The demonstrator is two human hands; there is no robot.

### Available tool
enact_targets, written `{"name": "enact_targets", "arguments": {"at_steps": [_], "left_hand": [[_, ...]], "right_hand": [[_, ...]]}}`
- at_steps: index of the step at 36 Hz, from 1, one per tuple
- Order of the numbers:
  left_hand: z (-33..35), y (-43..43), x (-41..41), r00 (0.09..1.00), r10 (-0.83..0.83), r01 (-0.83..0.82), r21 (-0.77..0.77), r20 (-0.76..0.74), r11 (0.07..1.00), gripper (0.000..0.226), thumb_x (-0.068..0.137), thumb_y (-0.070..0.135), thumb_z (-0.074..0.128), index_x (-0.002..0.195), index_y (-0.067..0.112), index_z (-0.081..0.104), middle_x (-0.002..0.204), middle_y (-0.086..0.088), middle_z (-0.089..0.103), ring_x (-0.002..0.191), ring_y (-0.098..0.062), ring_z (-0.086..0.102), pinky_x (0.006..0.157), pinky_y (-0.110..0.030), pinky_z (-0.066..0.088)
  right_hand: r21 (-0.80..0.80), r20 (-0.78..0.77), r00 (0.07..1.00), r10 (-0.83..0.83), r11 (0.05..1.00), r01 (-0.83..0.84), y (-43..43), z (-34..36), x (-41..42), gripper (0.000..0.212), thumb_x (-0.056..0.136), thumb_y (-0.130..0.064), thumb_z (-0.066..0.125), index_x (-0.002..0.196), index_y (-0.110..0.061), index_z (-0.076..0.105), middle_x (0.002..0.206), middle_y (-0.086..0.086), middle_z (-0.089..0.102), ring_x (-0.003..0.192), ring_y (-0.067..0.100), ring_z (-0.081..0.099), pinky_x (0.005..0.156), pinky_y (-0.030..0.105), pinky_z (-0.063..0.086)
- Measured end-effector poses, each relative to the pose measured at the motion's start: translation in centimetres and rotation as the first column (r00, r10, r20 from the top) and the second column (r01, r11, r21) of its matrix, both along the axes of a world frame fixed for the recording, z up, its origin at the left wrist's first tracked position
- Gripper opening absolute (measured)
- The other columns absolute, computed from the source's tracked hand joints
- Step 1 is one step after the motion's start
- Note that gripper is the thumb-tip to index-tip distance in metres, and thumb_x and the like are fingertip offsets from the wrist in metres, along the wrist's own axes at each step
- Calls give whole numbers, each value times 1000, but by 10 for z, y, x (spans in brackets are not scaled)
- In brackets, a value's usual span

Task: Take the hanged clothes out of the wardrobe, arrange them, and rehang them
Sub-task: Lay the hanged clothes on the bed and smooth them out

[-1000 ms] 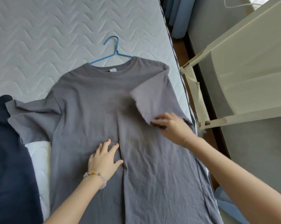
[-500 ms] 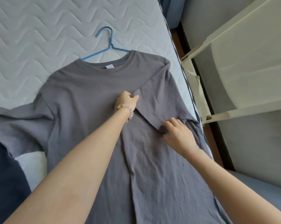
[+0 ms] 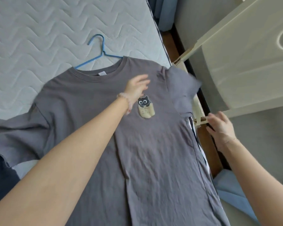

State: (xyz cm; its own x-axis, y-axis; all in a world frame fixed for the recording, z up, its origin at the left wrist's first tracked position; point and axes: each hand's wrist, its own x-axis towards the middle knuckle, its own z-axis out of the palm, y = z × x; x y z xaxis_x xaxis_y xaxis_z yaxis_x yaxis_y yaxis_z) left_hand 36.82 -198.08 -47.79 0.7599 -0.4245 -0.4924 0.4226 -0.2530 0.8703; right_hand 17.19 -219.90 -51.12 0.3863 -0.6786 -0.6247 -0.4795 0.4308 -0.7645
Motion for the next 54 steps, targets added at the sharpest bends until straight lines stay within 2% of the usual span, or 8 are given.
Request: {"name": "enact_targets", "arguments": {"at_steps": [6, 14, 18, 23, 35, 46, 49, 54], "left_hand": [[-60, 114, -60, 747, -469, -97, 775, 471, 624, 38, 86, 18, 47, 120, 13, 62, 125, -8, 63, 112, -30, 59, 92, -39, 45], [-67, 200, -155, 733, -635, 65, 904, 244, 423, 58, 84, 41, 35, 130, 13, 56, 141, -7, 51, 125, -28, 53, 96, -43, 49], [-41, 205, -187, 798, -602, 289, 867, 16, 406, 54, 97, 35, 39, 148, 22, 28, 158, 5, 16, 145, -16, 19, 114, -32, 26], [13, 209, -220, 815, -580, 311, 850, -8, 426, 54, 98, 33, 37, 149, 21, 23, 155, 3, 26, 142, -12, 26, 113, -28, 25], [138, 262, -366, 963, 270, -229, 535, 2, 813, 28, 93, 13, 45, 119, 16, 54, 106, -6, 67, 95, -22, 64, 71, -22, 44], [136, 295, -572, 692, 689, -538, 483, -215, 691, 17, 91, 4, 46, 89, 18, 55, 77, -2, 65, 61, -12, 55, 51, -20, 36], [127, 309, -618, 668, 711, -544, 507, -221, 669, 22, 87, 1, 54, 78, 20, 58, 66, 5, 67, 69, -17, 58, 64, -24, 43], [108, 338, -687, 552, 809, -588, 594, -203, 550, 24, 83, 9, 62, 72, 30, 61, 78, 4, 67, 81, -17, 62, 73, -21, 43]], "right_hand": [[-150, -244, 922, 299, 928, -341, 49, -15, -24, 48, 84, -7, 57, 132, -8, 50, 129, 10, 58, 117, 21, 55, 100, 32, 41], [-235, -576, 492, 653, 444, -865, 79, 2, -65, 51, 91, -11, 49, 141, -16, 40, 150, 1, 36, 135, 20, 39, 106, 31, 34], [-160, -624, 400, 672, 391, -906, 84, 28, -89, 46, 92, -15, 49, 138, -14, 45, 145, 4, 44, 130, 22, 45, 101, 30, 38], [-173, -579, 439, 688, 422, -890, 96, 75, -118, 33, 88, -8, 51, 120, -12, 60, 116, 6, 66, 105, 23, 61, 77, 24, 40], [25, -204, 608, 767, 625, -780, 144, 164, -221, 18, 89, -2, 52, 100, -7, 65, 80, 8, 69, 73, 21, 63, 64, 27, 46], [322, -252, 392, 885, 458, -828, 213, 153, -308, 10, 80, 1, 60, 89, 4, 65, 73, 21, 64, 60, 25, 58, 55, 25, 43], [342, -252, 332, 909, 405, -848, 248, 166, -305, 25, 61, -2, 73, 81, 12, 65, 58, 19, 61, 47, 23, 56, 42, 21, 44], [382, -218, 137, 966, 214, -899, 320, 183, -291, 15, 85, 14, 47, 85, 6, 59, 48, 17, 56, 28, 17, 49, 32, 14, 34]]}}
